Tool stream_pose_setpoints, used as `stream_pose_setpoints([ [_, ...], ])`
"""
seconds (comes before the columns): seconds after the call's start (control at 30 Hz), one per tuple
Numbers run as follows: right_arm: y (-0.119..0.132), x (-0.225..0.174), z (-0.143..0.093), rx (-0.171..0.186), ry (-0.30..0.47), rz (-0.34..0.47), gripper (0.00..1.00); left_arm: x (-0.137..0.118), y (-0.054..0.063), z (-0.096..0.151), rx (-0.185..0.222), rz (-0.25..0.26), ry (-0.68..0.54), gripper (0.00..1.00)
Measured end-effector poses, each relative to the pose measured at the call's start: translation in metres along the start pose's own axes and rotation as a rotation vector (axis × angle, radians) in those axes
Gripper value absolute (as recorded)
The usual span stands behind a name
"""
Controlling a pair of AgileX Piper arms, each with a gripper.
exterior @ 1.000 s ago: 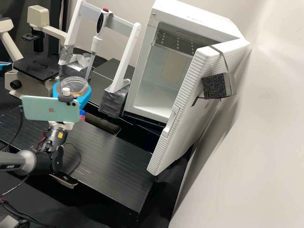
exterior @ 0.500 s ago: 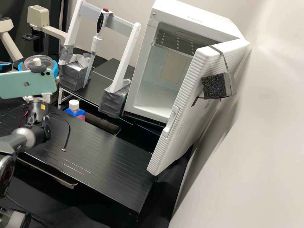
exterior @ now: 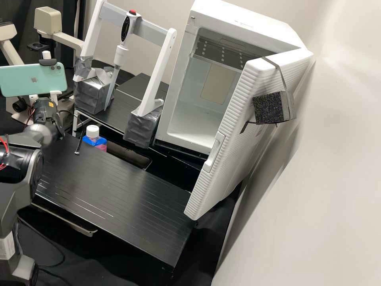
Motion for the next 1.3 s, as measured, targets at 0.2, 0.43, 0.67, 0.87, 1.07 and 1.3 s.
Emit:
stream_pose_setpoints([
  [0.2, -0.005, 0.031, 0.008, 0.036, 0.005, -0.015, 0.0, 0.0, 0.0, 0.0, 0.0, 0.0, 0.0, 1.0],
  [0.43, -0.019, 0.061, 0.01, 0.04, 0.008, -0.069, 0.0, 0.0, 0.0, 0.0, 0.0, 0.0, 0.0, 1.0],
  [0.67, -0.033, 0.084, 0.021, 0.063, -0.028, -0.103, 0.0, 0.0, 0.0, 0.0, 0.0, 0.0, 0.0, 1.0],
  [0.87, -0.041, 0.098, 0.033, 0.054, -0.058, -0.127, 0.0, 0.0, 0.0, 0.0, 0.0, 0.0, 0.0, 1.0],
  [1.07, -0.05, 0.11, 0.044, 0.059, -0.066, -0.136, 0.0, 0.0, 0.0, 0.0, 0.0, 0.0, 0.0, 1.0],
  [1.3, -0.057, 0.117, 0.053, 0.074, -0.065, -0.124, 0.0, 0.0, 0.0, 0.0, 0.0, 0.0, 0.0, 1.0],
])
